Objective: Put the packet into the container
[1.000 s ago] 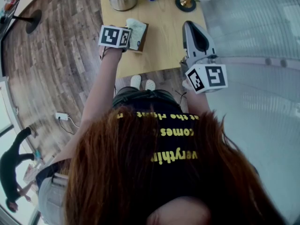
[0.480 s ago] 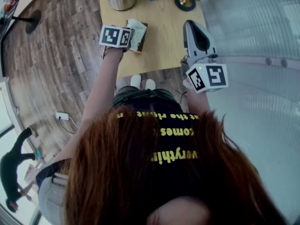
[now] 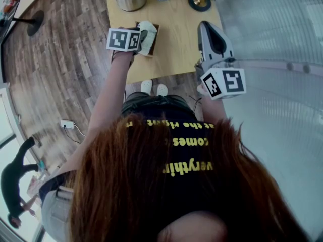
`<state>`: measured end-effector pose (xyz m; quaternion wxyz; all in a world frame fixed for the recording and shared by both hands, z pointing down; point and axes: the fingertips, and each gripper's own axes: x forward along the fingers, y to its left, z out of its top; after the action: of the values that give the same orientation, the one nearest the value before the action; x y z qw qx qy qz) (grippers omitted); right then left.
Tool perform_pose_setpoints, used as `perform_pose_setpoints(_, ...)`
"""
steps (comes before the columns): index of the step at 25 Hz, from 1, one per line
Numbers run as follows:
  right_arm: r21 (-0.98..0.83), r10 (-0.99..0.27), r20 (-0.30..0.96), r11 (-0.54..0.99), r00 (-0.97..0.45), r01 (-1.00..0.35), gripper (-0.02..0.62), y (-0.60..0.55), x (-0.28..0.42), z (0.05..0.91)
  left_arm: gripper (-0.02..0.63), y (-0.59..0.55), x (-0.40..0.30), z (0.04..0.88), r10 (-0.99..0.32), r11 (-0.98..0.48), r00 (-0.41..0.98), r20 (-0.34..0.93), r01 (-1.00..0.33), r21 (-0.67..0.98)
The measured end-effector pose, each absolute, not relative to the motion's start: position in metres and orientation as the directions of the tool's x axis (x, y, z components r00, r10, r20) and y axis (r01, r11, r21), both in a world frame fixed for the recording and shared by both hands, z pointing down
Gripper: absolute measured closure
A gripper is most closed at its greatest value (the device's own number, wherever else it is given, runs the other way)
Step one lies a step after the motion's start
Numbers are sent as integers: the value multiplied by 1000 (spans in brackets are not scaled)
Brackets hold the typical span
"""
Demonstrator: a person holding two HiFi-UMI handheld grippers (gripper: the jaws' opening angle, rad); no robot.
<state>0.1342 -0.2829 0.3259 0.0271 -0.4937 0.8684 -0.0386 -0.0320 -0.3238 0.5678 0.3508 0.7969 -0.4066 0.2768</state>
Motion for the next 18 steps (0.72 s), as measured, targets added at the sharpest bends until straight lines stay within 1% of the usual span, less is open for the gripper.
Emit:
perform_pose_setpoints(2, -94, -859, -10, 510, -512, -855, 578, -284, 134, 326, 482, -324, -33, 569, -453, -428, 514, 728, -842, 328)
perform_pose_setpoints(6, -95, -857, -11, 514, -516, -852, 578, -285, 130, 326, 482, -322, -37, 572, -444, -435, 515, 733, -840, 326)
perform_pose_setpoints(15, -89, -848, -12, 528, -529, -844, 578, -284, 119, 327, 487, -315, -50, 549, -488, -411, 556, 673, -826, 386)
perform_pose_setpoints(16, -88, -847, -11, 531, -532, -843, 578, -284, 117, 326, 537, -313, -52, 548, -489, -416, 548, 679, -830, 371)
perform_pose_setpoints(17, -88, -845, -10, 533, -534, -842, 578, -284, 115, 325, 604, -311, -54, 546, -493, -424, 535, 686, -836, 347)
perform_pose_setpoints(18, -89, -844, -10, 535, -537, -840, 578, -284, 113, 325, 606, -310, -55, 545, -499, -432, 522, 691, -842, 324)
